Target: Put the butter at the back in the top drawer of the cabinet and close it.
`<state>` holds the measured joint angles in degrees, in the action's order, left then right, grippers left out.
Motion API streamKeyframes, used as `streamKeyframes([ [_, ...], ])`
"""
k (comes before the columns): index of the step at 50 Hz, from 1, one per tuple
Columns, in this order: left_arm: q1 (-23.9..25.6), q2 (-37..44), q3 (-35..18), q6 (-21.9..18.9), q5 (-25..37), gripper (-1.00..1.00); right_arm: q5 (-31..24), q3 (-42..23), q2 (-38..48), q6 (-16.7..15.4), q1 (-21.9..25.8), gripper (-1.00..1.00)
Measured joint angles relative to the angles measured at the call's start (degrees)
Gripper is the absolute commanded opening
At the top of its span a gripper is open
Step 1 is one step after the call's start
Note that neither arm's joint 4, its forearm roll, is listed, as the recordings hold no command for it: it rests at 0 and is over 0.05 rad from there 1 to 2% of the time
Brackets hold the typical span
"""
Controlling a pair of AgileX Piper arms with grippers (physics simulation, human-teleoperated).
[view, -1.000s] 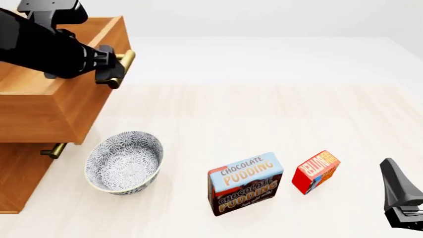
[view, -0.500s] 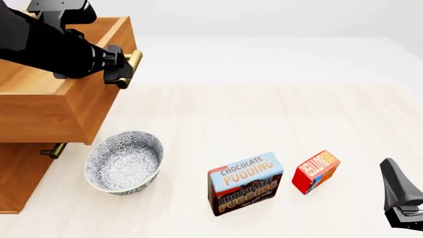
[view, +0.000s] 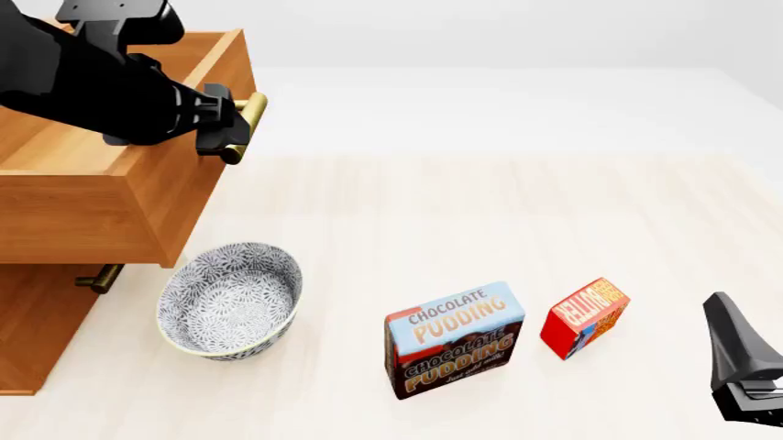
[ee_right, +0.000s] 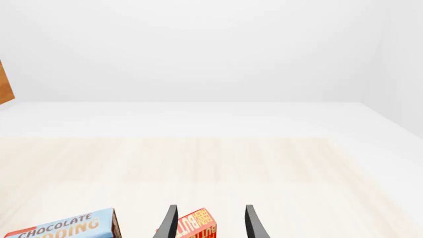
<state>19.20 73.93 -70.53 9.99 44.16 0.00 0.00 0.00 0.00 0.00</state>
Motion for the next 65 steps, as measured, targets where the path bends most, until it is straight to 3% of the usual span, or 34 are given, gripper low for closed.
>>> streamKeyframes([
  [12, -0.08, 0.26, -0.56, -0.46, 0.81, 1.0, 0.0, 0.0, 0.0, 0.0, 0.0, 1.0],
  [34, -2.04, 1.18, -3.99, -5.63, 6.63, 1.0, 0.0, 0.0, 0.0, 0.0, 0.0, 1.0],
  [49, -1.02, -5.25, -8.33, -10.22, 10.98, 1.0, 0.0, 0.0, 0.0, 0.0, 0.0, 1.0],
  [65, -0.71, -8.04, -11.07, -12.3, 13.68, 1.0, 0.0, 0.0, 0.0, 0.0, 0.0, 1.0],
])
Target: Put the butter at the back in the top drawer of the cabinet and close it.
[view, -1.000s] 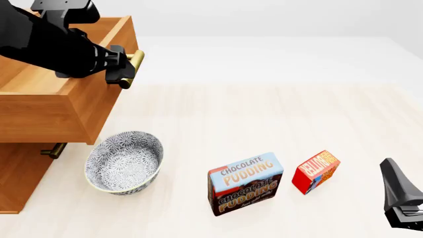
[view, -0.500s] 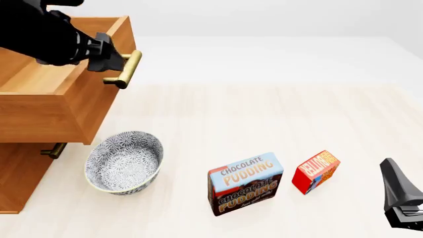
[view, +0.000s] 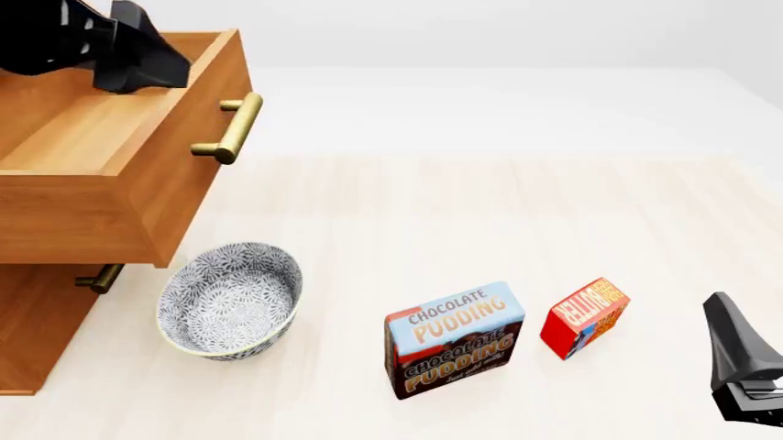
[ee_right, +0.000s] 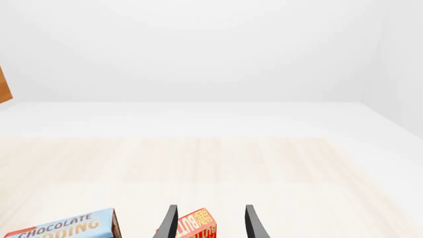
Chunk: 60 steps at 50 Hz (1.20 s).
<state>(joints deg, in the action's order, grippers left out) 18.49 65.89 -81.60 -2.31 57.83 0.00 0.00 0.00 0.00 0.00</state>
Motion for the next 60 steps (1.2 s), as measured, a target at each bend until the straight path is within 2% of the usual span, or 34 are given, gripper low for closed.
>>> streamKeyframes([
  [18, 2.23, 0.24, -0.82, -0.63, -0.73, 1.0, 0.0, 0.0, 0.0, 0.0, 0.0, 1.0],
  [60, 13.86, 9.49, -1.88, 0.08, -6.88, 1.0, 0.0, 0.0, 0.0, 0.0, 0.0, 1.0],
])
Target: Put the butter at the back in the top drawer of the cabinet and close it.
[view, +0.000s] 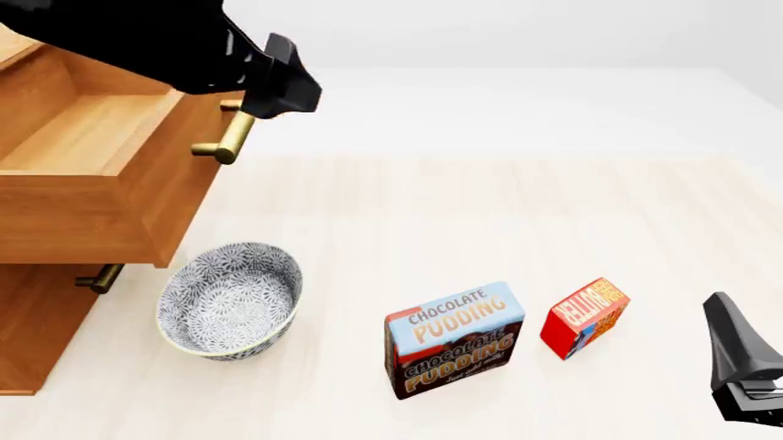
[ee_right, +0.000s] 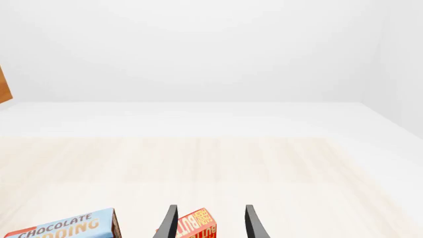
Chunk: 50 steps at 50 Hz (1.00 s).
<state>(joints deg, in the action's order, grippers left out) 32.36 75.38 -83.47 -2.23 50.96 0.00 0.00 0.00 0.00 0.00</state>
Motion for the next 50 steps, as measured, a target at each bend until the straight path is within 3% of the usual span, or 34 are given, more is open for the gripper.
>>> streamKeyframes([
  [50, 12.71, 17.05, -8.79, 1.45, -2.9, 1.0, 0.0, 0.0, 0.0, 0.0, 0.0, 1.0],
])
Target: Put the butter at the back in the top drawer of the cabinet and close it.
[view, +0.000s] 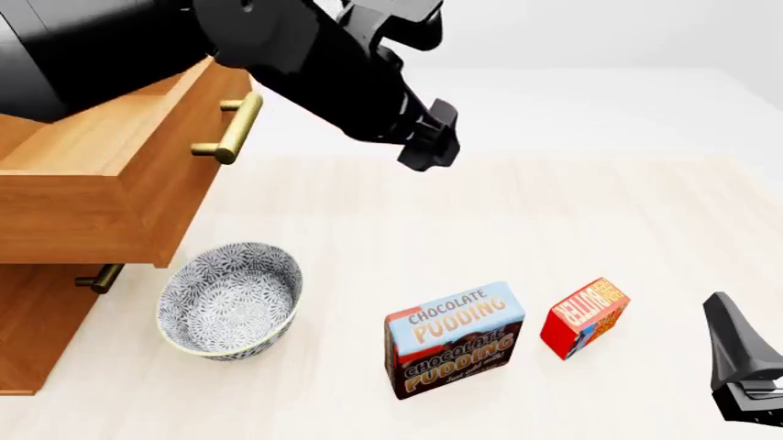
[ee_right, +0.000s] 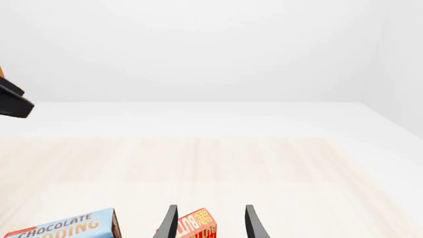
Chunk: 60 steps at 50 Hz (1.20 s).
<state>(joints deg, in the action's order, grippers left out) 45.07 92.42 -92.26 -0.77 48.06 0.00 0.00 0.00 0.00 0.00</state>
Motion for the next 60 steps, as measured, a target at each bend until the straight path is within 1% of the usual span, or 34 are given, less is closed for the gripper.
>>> streamKeyframes([
  [31, 5.25, 11.72, -5.66, 1.98, -1.19, 1.0, 0.0, 0.0, 0.0, 0.0, 0.0, 1.0],
  [60, 8.88, 19.33, -11.25, 3.32, -0.4, 1.0, 0.0, 0.0, 0.0, 0.0, 0.0, 1.0],
])
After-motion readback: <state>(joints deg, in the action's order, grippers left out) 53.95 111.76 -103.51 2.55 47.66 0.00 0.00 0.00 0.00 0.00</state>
